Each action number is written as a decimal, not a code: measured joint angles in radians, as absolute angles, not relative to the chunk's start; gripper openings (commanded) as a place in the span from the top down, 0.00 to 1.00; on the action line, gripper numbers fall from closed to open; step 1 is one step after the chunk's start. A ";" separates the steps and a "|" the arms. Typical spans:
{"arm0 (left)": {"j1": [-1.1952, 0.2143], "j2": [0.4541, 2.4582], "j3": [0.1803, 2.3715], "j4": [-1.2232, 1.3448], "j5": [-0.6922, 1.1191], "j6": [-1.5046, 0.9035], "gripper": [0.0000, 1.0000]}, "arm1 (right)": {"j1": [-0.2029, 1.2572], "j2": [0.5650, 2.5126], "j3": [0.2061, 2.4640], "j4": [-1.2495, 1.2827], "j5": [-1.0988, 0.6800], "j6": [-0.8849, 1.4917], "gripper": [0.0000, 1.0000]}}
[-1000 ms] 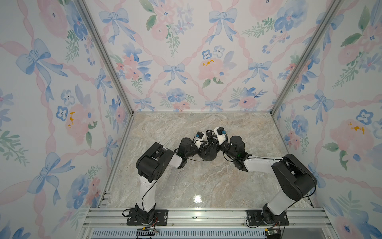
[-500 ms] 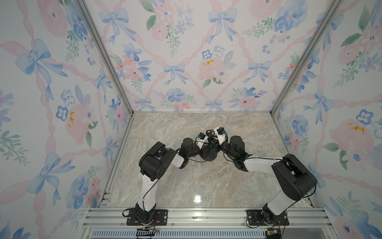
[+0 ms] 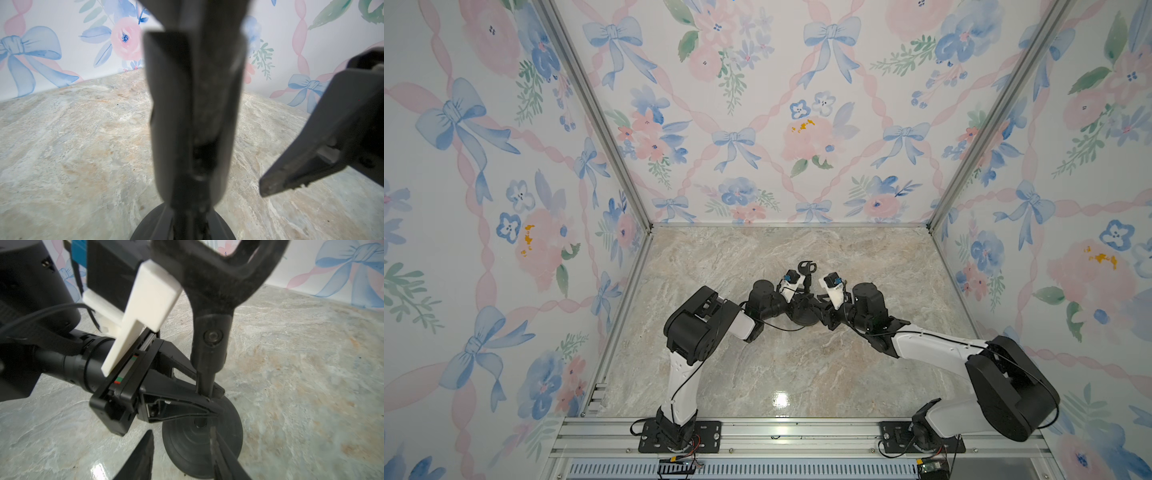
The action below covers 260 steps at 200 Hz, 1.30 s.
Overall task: Assemble a microphone stand
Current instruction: Screw the microphone stand pole into the microphone stand base.
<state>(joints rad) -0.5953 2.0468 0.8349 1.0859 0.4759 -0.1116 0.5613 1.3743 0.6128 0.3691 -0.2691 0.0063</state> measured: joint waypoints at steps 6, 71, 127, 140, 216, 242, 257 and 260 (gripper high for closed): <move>-0.596 2.046 0.833 1.088 0.476 -0.107 0.83 | 0.556 1.335 0.612 0.332 -0.278 -0.002 0.53; -0.612 2.025 0.793 1.100 0.458 -0.040 0.83 | 0.366 1.158 0.915 -0.146 -0.425 -0.397 0.41; -0.616 2.024 0.789 1.105 0.457 -0.019 0.83 | 0.382 1.450 1.338 -0.583 -0.558 -0.893 0.40; -0.616 2.024 0.789 1.106 0.457 -0.014 0.83 | 0.396 1.513 1.425 -0.670 -0.572 -0.978 0.41; -0.616 2.024 0.789 1.106 0.464 -0.006 0.82 | 0.433 1.781 1.764 -0.982 -0.591 -1.156 0.47; -0.616 2.024 0.789 1.106 0.467 -0.003 0.81 | 0.440 1.838 1.806 -1.036 -0.586 -1.170 0.53; -0.616 2.024 0.789 1.106 0.469 -0.002 0.81 | 0.440 1.849 1.826 -1.048 -0.581 -1.167 0.59; -0.616 2.024 0.789 1.106 0.471 -0.002 0.81 | 0.441 1.851 1.830 -1.050 -0.580 -1.171 0.60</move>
<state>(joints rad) -0.6155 2.0243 0.7895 1.1057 0.4706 -0.0017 0.4408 1.8507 1.8297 -1.0500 -0.5797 -1.1709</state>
